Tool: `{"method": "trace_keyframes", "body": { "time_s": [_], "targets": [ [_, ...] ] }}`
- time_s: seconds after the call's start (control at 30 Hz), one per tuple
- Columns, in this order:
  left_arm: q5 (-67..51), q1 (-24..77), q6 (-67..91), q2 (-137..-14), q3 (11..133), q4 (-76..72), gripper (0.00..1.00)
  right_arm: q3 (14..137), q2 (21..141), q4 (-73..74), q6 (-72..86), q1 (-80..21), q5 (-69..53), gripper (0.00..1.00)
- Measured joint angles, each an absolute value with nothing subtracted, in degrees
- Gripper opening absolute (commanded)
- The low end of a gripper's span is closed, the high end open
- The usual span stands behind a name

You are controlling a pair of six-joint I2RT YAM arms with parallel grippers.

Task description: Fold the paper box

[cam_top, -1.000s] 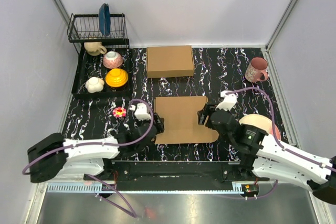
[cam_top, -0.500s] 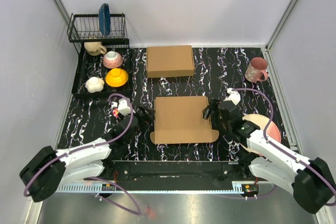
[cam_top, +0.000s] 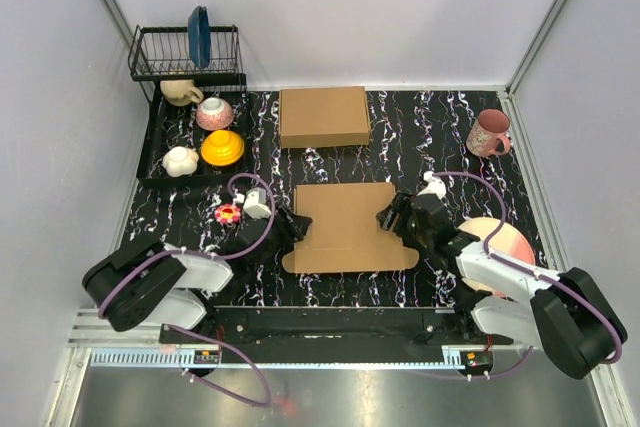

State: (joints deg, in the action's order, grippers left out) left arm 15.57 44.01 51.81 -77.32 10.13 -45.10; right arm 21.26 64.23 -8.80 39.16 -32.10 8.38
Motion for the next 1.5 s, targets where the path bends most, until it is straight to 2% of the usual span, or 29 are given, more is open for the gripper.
{"method": "trace_keyframes", "body": {
  "time_s": [0.03,0.13,0.33,0.57,0.83,1.07,1.13,1.27,1.5],
  "targets": [
    [14.87,44.01,52.23,-78.83,10.15,-47.18,0.50,20.84,64.25,-9.54,39.38,-31.97,8.36,0.62],
    [14.48,43.66,52.58,-81.78,9.93,-51.99,0.40,19.05,63.86,-12.10,40.38,-31.55,8.60,0.59],
    [15.03,43.09,53.21,-85.38,8.75,-59.42,0.38,17.23,62.54,-13.87,42.61,-31.27,9.54,0.57],
    [15.33,41.43,52.45,-85.54,10.24,-57.80,0.38,18.48,67.35,-16.88,43.94,-31.07,9.89,0.56],
    [15.35,35.18,50.94,-85.12,13.89,-52.27,0.50,26.24,79.61,-22.37,44.03,-30.85,9.32,0.61],
    [12.53,31.70,50.63,-82.85,16.01,-45.41,0.64,27.86,80.68,-20.84,44.07,-30.96,7.97,0.79],
    [12.12,31.64,50.02,-80.44,16.56,-41.67,0.67,27.86,78.96,-18.39,43.92,-31.03,7.92,0.80],
    [12.16,31.66,49.04,-73.97,17.45,-35.51,0.69,27.86,72.77,-12.05,43.05,-31.16,8.05,0.81],
    [11.25,31.66,48.71,-68.77,17.87,-30.81,0.67,26.55,67.02,-9.37,41.95,-31.20,6.92,0.73]
  ]
}}
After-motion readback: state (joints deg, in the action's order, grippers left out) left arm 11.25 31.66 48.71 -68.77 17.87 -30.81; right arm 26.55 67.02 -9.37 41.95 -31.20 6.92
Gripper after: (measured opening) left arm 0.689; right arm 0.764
